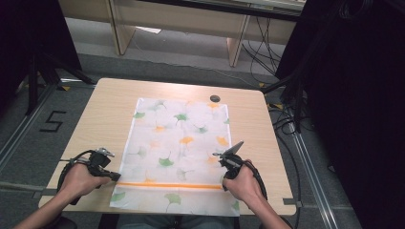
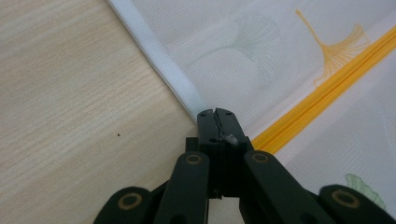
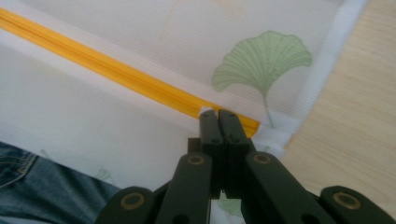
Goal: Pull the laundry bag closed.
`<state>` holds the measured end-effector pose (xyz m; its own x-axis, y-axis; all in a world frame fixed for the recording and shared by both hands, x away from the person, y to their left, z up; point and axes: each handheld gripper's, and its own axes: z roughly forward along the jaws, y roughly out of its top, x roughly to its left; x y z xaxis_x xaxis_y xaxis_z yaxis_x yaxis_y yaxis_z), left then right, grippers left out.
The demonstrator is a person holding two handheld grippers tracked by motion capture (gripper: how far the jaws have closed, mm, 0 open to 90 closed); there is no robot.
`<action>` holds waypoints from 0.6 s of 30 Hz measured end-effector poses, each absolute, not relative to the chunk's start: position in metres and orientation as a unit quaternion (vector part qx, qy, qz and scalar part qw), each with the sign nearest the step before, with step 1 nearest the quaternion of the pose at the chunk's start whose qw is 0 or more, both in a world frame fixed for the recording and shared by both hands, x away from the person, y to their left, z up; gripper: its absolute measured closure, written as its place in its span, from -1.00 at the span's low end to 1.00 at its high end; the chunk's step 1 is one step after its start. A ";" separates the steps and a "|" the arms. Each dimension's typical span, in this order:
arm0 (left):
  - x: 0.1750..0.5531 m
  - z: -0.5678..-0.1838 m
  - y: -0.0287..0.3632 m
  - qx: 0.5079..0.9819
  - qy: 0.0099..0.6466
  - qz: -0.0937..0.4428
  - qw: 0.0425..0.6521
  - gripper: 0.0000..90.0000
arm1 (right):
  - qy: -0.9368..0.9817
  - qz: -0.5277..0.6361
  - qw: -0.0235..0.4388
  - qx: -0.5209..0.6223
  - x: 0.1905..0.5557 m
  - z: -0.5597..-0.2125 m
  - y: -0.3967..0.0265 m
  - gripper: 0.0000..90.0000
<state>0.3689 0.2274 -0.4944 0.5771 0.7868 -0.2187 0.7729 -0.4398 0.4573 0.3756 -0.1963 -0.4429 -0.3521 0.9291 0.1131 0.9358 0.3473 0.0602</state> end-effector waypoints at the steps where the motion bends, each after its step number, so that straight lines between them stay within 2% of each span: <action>1: 0.369 -0.494 0.228 0.851 0.457 0.013 0.260 1.00 | -0.818 -0.057 0.029 -0.571 0.376 -0.443 -0.197 1.00; 18: 0.370 -0.493 0.230 0.861 0.443 0.011 0.248 1.00 | -0.816 -0.046 0.029 -0.576 0.376 -0.439 -0.211 1.00</action>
<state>0.3704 0.2304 -0.4930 0.6064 0.7694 -0.2006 0.7584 -0.4838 0.4368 0.3761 -0.2106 -0.4390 -0.3349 0.9368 0.1011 0.9422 0.3324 0.0412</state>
